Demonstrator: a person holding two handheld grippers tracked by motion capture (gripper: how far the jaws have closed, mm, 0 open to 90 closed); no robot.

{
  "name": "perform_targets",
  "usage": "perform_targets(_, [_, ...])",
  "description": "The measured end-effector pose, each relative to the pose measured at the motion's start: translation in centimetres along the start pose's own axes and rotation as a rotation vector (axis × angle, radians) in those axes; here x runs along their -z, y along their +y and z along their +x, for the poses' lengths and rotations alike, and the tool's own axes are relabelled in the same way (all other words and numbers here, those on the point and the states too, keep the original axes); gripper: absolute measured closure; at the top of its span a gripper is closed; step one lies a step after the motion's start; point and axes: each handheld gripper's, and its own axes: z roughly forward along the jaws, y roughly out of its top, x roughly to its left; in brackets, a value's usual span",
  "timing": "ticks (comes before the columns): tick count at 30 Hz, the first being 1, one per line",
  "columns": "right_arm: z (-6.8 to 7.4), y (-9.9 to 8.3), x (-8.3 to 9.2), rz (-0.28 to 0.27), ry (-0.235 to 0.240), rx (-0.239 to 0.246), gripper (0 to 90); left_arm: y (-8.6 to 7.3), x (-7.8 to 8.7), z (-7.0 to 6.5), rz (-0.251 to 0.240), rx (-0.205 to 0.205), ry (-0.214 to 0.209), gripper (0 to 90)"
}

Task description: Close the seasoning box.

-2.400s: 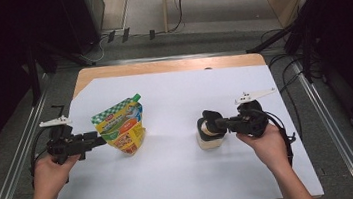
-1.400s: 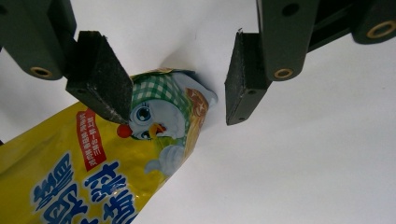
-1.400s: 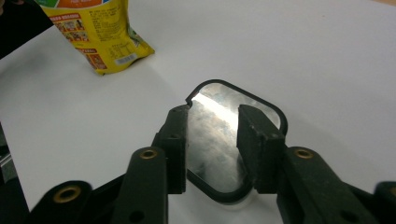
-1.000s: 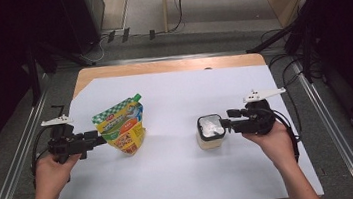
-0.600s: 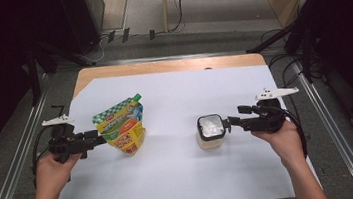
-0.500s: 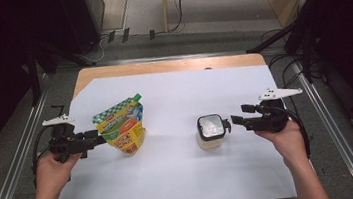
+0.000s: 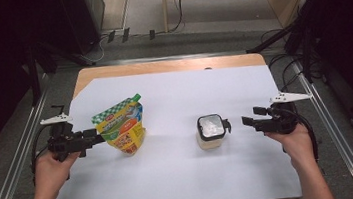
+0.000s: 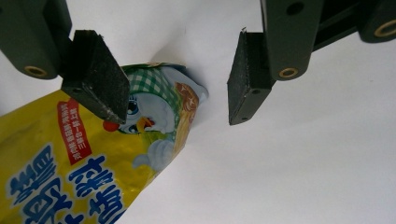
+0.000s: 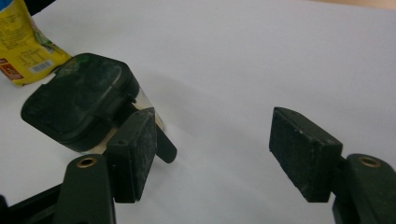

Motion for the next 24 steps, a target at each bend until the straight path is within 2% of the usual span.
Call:
perform_targets(4, [-0.8,-0.9,-0.4,0.025,-0.016,-0.010,31.7,0.1,-0.2,0.0,0.004,0.000,0.000,39.9])
perform_targets(9, [-1.4,-1.6,-0.6,0.032,-0.039,0.001,29.6,0.1,-0.4,0.0,0.010,-0.001,0.001,39.7])
perform_targets(13, [-1.6,-1.8,-0.6,0.031,-0.045,-0.009,29.1,0.2,-0.5,0.0,0.014,0.003,0.004,39.2])
perform_targets(24, [-1.4,-2.0,-0.7,0.041,-0.062,0.009,28.6,0.2,-0.9,0.2,0.004,0.003,0.016,35.1])
